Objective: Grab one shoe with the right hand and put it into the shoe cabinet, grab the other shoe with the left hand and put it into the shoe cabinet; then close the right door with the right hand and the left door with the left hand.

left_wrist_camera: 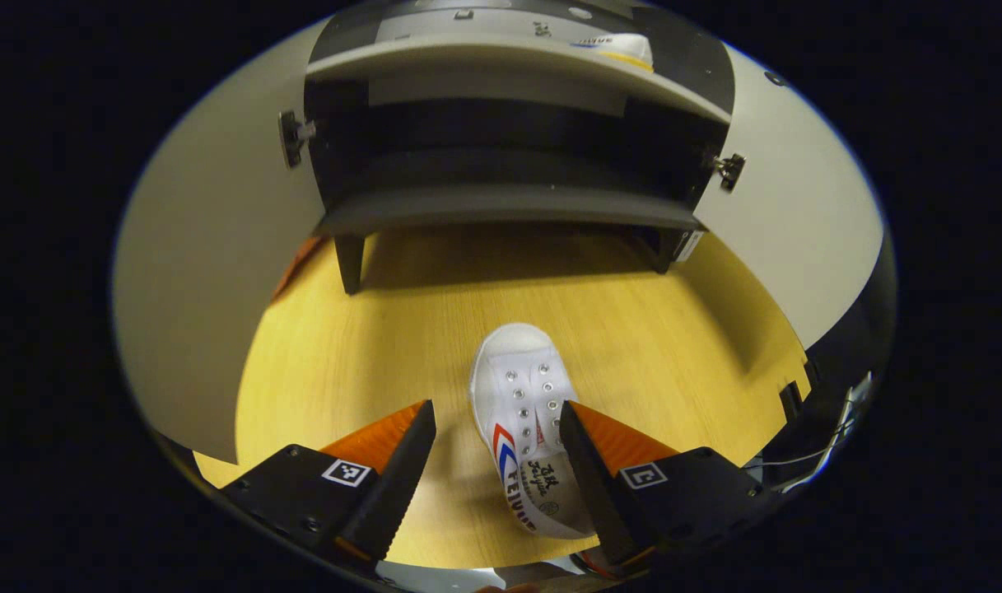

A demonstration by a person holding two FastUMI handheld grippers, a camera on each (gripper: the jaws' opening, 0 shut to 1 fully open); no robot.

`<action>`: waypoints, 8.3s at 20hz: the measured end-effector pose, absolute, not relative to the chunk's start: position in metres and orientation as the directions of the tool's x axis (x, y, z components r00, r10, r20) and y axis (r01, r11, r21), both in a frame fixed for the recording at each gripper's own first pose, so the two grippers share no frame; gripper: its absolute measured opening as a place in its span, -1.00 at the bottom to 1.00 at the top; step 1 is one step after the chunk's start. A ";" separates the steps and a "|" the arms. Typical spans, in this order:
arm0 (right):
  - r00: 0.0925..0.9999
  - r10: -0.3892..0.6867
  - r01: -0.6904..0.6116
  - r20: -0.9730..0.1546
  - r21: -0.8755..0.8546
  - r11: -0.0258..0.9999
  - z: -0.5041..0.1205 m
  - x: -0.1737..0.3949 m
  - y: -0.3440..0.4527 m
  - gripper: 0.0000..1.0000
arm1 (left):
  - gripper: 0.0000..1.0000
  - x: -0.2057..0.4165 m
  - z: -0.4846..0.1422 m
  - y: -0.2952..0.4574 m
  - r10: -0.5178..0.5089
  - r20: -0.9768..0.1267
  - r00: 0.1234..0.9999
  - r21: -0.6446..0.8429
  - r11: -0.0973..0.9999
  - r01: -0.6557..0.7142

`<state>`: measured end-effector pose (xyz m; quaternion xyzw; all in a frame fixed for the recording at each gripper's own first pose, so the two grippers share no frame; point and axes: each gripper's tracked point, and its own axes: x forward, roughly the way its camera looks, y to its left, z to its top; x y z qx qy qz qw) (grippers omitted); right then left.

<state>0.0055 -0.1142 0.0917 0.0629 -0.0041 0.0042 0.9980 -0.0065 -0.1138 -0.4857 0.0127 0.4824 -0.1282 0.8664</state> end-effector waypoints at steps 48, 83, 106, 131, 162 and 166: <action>0.994 0.021 -0.036 0.103 0.150 0.988 0.105 -0.018 -0.160 -0.68 | -0.78 0.192 -0.122 -0.113 -0.303 -0.389 0.870 -0.308 0.933 0.187; 0.985 -0.166 0.162 0.041 0.096 0.982 0.081 -0.048 -0.211 -0.68 | -0.05 0.363 -0.189 -0.132 -0.221 -0.540 0.812 -0.129 0.975 0.179; 0.996 0.048 -0.036 -0.078 0.144 0.989 0.020 -0.015 -0.211 0.35 | 0.92 0.095 0.052 -0.126 -0.250 -0.118 0.961 -0.030 0.968 0.248; 0.908 0.375 -0.320 -0.187 0.267 0.909 -0.038 0.057 -0.097 0.80 | 0.86 -0.050 0.122 0.019 0.120 -0.035 0.992 -0.001 0.993 -0.120; 0.901 0.390 -0.330 -0.189 0.283 0.900 -0.039 0.068 -0.026 0.81 | 0.86 0.016 0.047 0.094 0.076 -0.175 0.982 -0.015 0.997 -0.080; 0.900 0.394 -0.335 -0.187 0.283 0.899 -0.039 0.067 -0.027 0.81 | 0.86 0.011 0.047 0.075 -0.002 -0.180 0.984 -0.045 0.999 -0.006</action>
